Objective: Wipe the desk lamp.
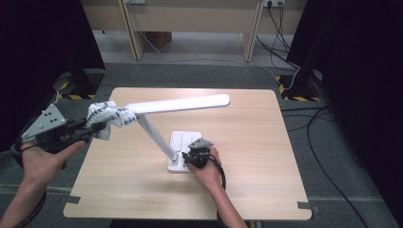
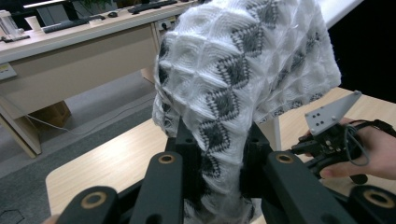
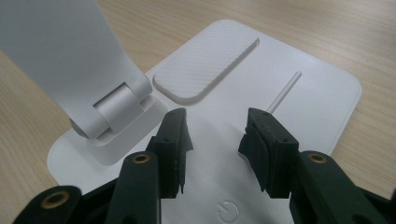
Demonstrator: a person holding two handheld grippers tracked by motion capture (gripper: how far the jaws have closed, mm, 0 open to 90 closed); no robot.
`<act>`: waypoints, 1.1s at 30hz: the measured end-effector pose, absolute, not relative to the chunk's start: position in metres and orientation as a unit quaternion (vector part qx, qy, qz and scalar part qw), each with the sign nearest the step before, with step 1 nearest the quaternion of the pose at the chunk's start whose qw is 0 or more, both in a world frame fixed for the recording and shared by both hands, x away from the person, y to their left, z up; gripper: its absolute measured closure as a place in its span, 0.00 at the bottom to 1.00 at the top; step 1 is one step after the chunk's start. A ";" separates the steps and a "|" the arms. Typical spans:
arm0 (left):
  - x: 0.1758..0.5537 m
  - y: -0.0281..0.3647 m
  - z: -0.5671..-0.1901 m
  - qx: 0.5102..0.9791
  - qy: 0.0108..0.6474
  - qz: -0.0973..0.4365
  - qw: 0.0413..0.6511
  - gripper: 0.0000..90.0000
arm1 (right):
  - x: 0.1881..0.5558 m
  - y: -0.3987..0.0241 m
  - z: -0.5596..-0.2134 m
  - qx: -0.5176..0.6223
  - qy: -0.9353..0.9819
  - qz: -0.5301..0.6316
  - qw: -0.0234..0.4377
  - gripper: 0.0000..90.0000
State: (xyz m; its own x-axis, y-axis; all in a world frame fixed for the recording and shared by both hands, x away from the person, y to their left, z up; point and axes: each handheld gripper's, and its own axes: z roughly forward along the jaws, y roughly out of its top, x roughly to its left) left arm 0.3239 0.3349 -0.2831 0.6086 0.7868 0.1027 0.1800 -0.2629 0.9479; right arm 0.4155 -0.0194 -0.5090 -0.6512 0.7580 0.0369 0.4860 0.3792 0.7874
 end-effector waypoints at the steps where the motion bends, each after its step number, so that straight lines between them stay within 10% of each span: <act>1: 0.324 0.335 -0.283 0.737 0.328 0.297 0.511 0.82 | 0.415 -0.019 -0.509 0.383 0.813 0.405 0.167 0.66; 33: 0.358 0.306 -0.265 0.733 0.331 0.282 0.523 0.82 | 0.414 -0.020 -0.510 0.383 0.810 0.409 0.171 0.66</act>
